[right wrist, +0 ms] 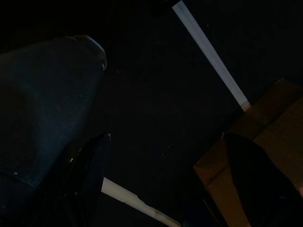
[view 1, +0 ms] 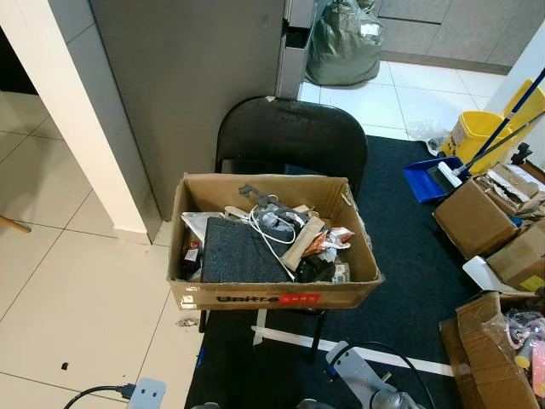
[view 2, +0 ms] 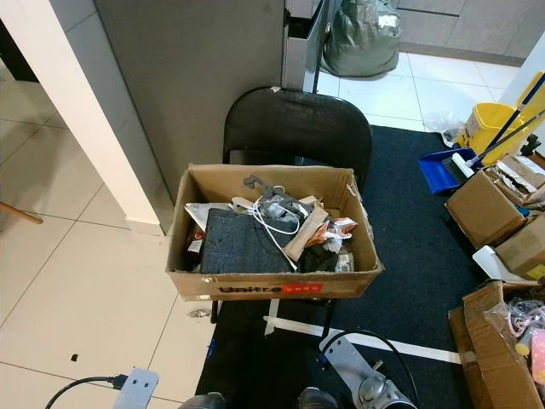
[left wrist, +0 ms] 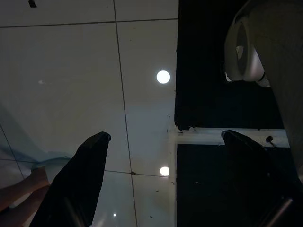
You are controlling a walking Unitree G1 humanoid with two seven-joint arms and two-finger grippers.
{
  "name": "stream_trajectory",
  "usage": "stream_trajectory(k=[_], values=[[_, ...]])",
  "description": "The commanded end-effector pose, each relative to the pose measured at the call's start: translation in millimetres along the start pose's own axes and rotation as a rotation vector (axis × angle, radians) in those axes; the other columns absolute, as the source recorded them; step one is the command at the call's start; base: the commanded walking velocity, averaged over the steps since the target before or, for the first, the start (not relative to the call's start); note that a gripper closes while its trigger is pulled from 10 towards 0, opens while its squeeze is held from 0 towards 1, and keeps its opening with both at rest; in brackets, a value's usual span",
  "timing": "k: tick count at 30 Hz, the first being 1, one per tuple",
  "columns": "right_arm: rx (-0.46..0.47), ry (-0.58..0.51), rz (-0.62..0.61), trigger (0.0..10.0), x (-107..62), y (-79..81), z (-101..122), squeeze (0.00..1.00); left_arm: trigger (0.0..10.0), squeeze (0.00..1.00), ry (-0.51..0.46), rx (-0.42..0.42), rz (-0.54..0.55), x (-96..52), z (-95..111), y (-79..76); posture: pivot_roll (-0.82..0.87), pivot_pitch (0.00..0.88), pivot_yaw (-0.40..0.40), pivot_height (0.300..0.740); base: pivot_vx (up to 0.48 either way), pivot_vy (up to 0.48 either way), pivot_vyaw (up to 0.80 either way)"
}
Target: Picking trash to rubbish bin
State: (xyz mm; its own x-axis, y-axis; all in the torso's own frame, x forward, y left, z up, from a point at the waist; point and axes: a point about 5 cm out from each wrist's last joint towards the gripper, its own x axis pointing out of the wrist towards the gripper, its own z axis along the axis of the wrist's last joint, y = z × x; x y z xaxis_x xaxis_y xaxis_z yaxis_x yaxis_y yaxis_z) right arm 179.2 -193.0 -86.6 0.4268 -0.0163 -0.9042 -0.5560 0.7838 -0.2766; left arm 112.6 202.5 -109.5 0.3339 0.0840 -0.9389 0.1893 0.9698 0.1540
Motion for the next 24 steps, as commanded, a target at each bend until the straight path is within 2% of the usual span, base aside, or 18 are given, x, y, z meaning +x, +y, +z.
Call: stream_trajectory(k=[1, 7, 17, 18, 20, 24], values=[[0.0, 0.017, 0.012, 10.0, 0.0, 3.8, -5, 0.0, 10.0, 0.0, 0.011, 0.0, -0.064, 0.2, -2, -15.4, 0.03, 0.11, -0.06, 0.74, 0.0, 0.0, 0.0], [0.004, 0.017, -0.003, 10.0, 0.0, 1.3, -4, 0.0, 10.0, 0.0, 0.023, -0.031, -0.027, -0.6, -7, -2.0, 0.03, 0.107, -0.058, 0.74, 0.0, 0.0, 0.0], [0.019, 0.027, 0.006, 10.0, -0.9, -0.7, -10, 0.0, 10.0, 0.0, 0.024, -0.039, -0.038, -0.8, -9, -1.7, 0.03, 0.107, -0.053, 0.74, 0.0, 0.0, 0.0], [-0.003, 0.029, 0.019, 10.0, -1.1, 1.5, -13, 0.0, 10.0, 0.0, 0.02, 0.008, -0.047, -0.8, -8, -1.5, 0.04, 0.107, -0.052, 0.74, 0.0, 0.0, 0.0], [0.028, 0.03, 0.02, 10.0, -1.2, 2.5, -15, 0.0, 10.0, 0.0, 0.021, -0.027, -0.045, -0.9, -9, -1.7, 0.04, 0.107, -0.052, 0.74, 0.0, 0.0, 0.0], [0.01, 0.028, 0.018, 10.0, -1.0, 3.4, -13, 0.0, 10.0, 0.0, 0.022, -0.019, -0.041, -0.9, -9, -1.4, 0.04, 0.107, -0.052, 0.74, 0.0, 0.0, 0.0]])
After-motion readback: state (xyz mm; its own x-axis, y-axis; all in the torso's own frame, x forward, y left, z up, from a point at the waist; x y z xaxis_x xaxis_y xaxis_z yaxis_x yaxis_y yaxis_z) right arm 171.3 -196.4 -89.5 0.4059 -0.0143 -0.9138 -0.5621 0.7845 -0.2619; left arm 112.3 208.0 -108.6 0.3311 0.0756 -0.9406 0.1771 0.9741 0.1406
